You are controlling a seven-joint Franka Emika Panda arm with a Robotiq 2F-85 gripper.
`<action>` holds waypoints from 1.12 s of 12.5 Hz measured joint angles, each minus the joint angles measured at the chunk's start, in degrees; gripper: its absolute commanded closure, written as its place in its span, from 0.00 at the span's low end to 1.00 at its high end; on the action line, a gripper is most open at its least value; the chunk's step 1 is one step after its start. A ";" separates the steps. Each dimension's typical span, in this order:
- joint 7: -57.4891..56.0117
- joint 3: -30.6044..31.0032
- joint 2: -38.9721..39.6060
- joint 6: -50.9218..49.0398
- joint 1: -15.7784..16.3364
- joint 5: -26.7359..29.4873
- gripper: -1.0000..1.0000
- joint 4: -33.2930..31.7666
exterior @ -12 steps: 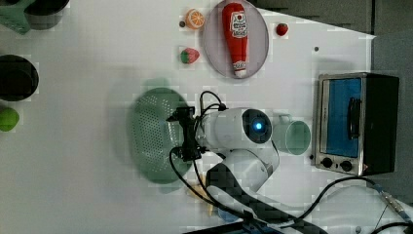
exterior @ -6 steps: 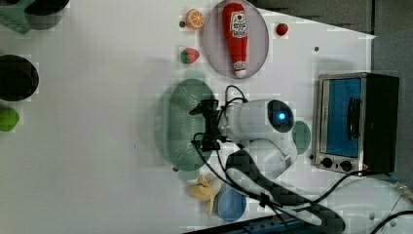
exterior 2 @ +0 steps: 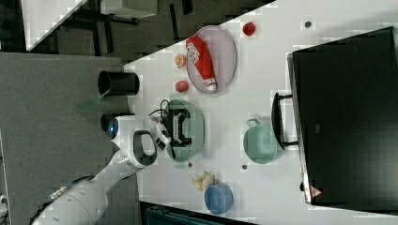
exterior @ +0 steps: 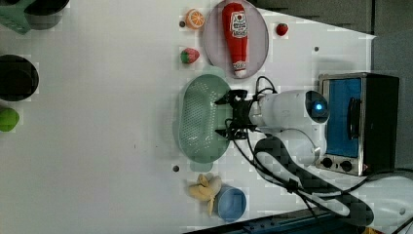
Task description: Drag strainer left to right.
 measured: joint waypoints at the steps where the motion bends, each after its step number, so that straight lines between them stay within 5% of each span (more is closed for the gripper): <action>1: -1.40 -1.03 -0.17 0.11 -0.48 -0.09 0.00 -0.90; 14: -18.83 -13.27 -1.75 -0.84 -4.36 0.73 0.00 -5.37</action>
